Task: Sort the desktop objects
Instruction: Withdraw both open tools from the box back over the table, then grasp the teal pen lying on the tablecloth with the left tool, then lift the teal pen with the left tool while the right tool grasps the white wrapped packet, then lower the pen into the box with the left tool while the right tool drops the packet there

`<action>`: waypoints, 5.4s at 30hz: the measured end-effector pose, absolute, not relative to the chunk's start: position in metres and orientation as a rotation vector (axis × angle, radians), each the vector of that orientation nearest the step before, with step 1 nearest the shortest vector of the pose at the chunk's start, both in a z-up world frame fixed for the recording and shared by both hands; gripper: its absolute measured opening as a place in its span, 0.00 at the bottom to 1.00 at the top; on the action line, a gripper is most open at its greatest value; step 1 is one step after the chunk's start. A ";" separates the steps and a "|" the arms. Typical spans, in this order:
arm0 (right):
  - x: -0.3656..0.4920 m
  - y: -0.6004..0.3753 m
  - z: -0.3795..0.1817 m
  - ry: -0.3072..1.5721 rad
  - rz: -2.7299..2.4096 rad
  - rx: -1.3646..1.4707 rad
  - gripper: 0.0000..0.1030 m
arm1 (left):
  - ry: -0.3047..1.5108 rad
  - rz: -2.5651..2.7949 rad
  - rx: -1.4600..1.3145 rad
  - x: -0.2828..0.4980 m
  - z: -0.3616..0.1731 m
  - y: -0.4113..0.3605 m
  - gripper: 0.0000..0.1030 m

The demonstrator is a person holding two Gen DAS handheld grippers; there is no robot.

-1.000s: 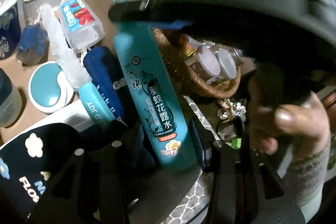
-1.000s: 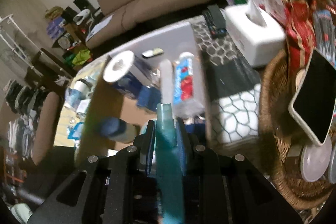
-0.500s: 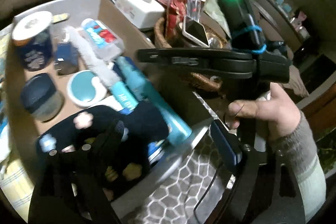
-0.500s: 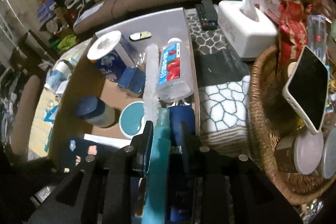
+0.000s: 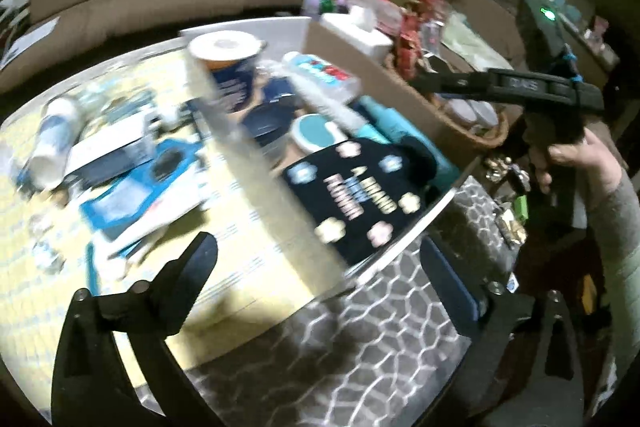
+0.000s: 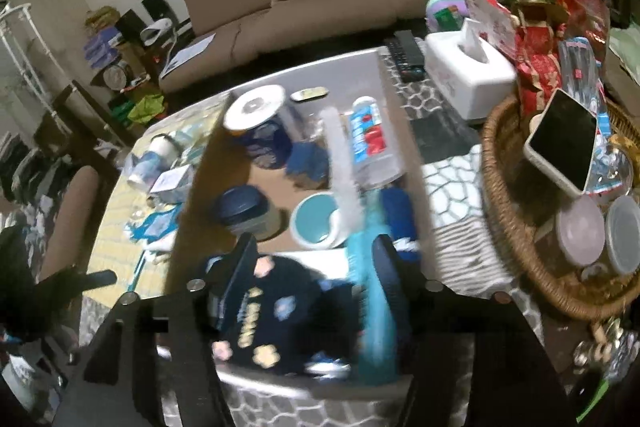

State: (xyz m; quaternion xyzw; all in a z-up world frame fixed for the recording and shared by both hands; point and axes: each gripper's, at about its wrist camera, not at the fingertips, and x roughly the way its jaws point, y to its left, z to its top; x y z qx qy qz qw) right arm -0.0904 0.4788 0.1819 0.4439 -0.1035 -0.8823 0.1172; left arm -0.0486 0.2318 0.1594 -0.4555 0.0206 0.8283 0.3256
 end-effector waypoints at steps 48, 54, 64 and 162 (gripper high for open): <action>-0.082 0.186 0.091 -0.258 -2.395 1.381 1.00 | 0.020 2.383 -1.348 -0.051 0.079 -0.006 1.00; -0.110 0.199 0.078 -0.343 -2.418 1.397 1.00 | -0.003 2.308 -1.371 -0.072 0.067 0.004 1.00; -0.123 0.196 0.070 -0.447 -2.355 1.435 0.98 | 0.047 2.289 -1.375 -0.092 0.042 0.029 0.82; -0.087 0.491 0.144 -0.850 -2.776 1.236 0.54 | 0.249 2.025 -1.175 -0.161 0.120 0.359 0.13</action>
